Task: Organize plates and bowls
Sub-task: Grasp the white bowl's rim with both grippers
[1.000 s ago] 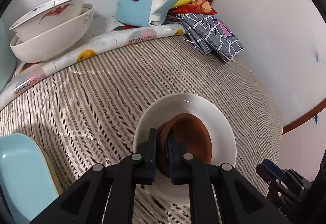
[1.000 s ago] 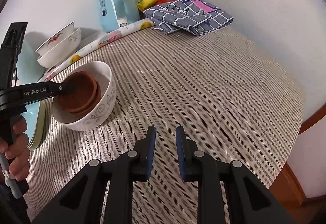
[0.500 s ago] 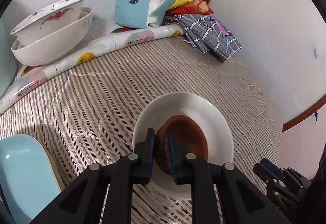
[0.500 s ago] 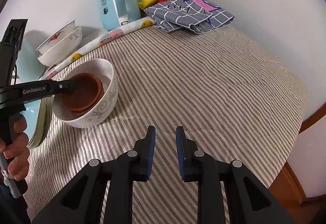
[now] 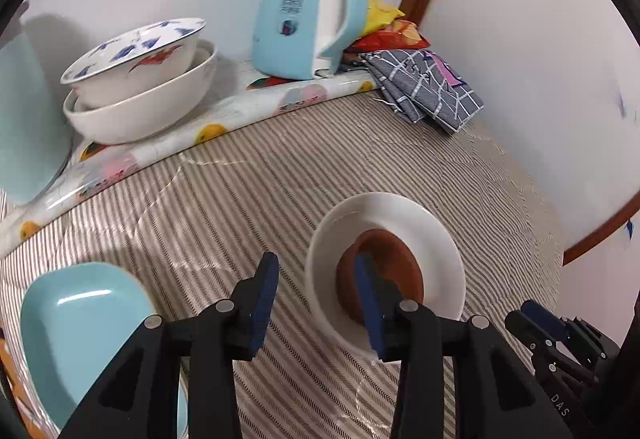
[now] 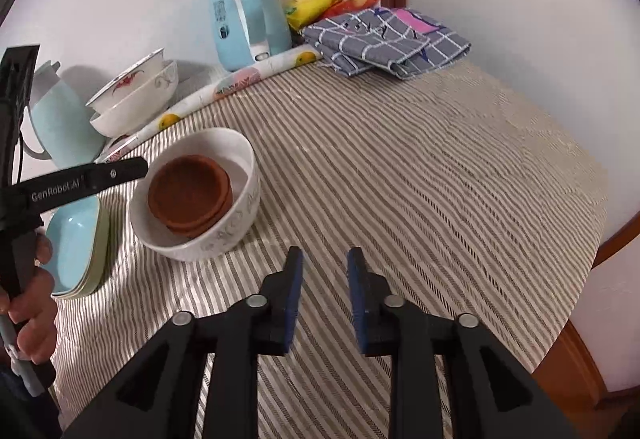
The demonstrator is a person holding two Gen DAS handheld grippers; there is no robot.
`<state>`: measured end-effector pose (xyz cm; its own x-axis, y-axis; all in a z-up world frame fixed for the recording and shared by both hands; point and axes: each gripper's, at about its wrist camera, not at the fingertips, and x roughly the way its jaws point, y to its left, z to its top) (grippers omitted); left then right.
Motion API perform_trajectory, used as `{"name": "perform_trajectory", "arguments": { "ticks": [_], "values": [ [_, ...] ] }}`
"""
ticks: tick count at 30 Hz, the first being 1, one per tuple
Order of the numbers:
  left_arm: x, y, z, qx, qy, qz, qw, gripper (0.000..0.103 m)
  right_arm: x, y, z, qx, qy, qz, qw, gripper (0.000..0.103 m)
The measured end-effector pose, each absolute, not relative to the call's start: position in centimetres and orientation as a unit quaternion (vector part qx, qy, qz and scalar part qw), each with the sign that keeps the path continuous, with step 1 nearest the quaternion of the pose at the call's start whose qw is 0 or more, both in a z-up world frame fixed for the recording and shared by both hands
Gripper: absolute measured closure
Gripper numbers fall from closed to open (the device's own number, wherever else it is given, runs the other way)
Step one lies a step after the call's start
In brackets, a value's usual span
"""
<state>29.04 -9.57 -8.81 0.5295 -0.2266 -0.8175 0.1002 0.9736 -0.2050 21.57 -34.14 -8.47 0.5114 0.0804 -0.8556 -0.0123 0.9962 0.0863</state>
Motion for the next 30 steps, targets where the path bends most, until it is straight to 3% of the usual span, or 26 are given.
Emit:
{"name": "perform_trajectory", "arguments": {
  "ticks": [5,16,21,30],
  "values": [
    [28.5,-9.1,-8.7,-0.053,0.479,-0.082,0.873,0.065,22.1,-33.1,-7.5,0.017,0.473,0.026,0.88,0.071],
    [28.2,-8.7,-8.7,-0.049,0.482,-0.081,0.871,0.052,24.4,-32.2,-7.1,0.039,0.477,0.033,0.877,0.07],
    [28.1,-8.7,-8.5,-0.038,0.479,-0.064,0.875,0.046,25.2,-31.6,-7.0,0.039,0.479,0.034,0.876,0.058],
    [28.3,-8.1,-8.9,-0.051,0.474,-0.079,0.875,0.045,26.3,-30.5,-7.2,0.03,0.485,0.04,0.873,0.058]
  ]
}}
